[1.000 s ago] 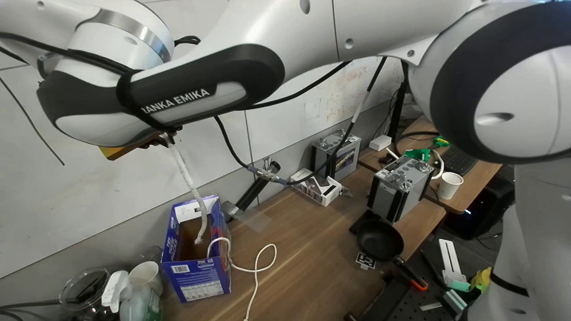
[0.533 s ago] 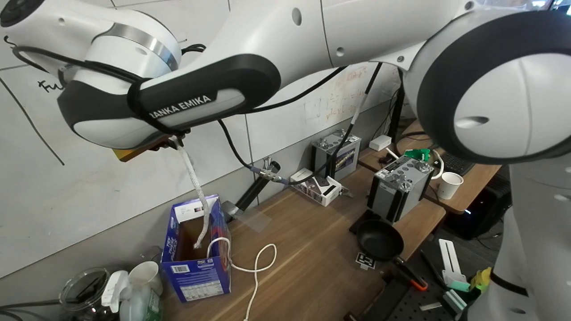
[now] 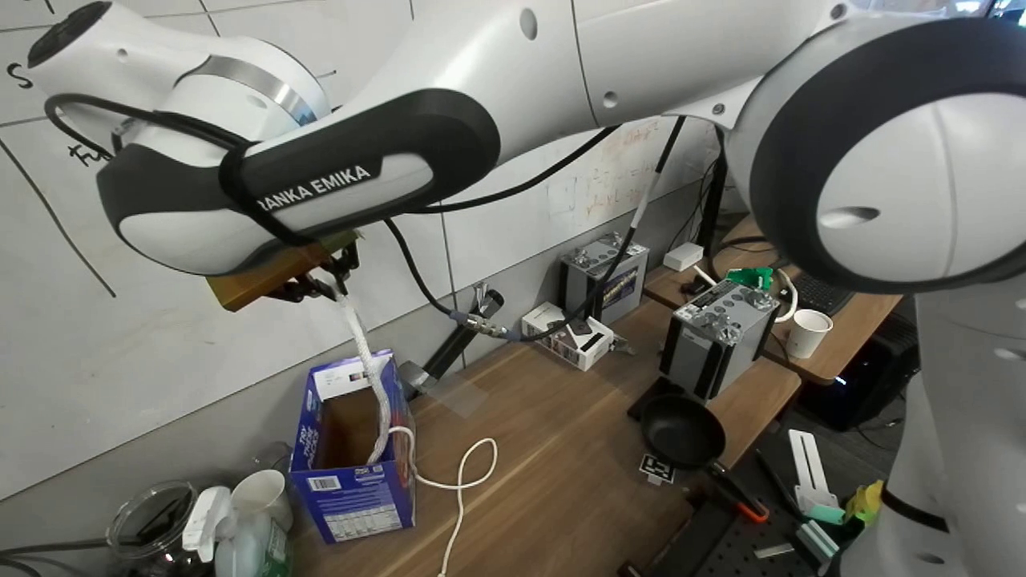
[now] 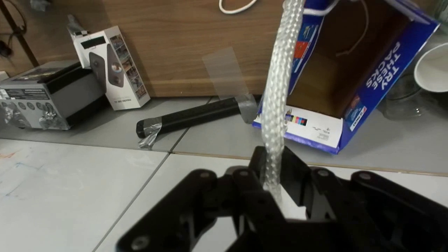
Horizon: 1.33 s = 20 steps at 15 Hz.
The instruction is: Pick up the white ropes from the counter and put them in the box
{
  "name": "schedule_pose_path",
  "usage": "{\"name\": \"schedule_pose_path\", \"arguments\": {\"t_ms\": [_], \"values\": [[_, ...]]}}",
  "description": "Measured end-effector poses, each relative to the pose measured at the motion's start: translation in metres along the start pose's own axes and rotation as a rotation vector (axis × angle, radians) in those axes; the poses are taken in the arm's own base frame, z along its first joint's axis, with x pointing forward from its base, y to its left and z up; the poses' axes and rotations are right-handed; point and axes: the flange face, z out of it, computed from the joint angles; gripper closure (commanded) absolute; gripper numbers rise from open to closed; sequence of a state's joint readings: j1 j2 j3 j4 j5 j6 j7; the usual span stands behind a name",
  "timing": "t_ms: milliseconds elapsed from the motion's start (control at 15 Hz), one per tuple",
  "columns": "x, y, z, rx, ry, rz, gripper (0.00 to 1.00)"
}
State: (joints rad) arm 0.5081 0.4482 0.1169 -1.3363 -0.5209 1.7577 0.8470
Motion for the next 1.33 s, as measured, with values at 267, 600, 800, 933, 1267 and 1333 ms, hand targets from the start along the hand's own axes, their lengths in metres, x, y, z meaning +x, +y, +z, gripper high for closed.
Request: {"name": "schedule_pose_path", "arguments": {"t_ms": [267,600,800,933,1267,1333], "values": [[-0.013,-0.007,0.012,0.050,-0.091,-0.044,0.91],[-0.024,-0.015,0.030,0.081,-0.160,-0.096,0.91],[-0.025,-0.024,0.044,0.092,-0.169,-0.124,0.91],[-0.026,-0.032,0.054,0.109,-0.170,-0.137,0.91],[-0.022,-0.052,0.077,0.146,-0.148,-0.157,0.91],[-0.020,-0.054,0.080,0.152,-0.144,-0.158,0.91]]}}
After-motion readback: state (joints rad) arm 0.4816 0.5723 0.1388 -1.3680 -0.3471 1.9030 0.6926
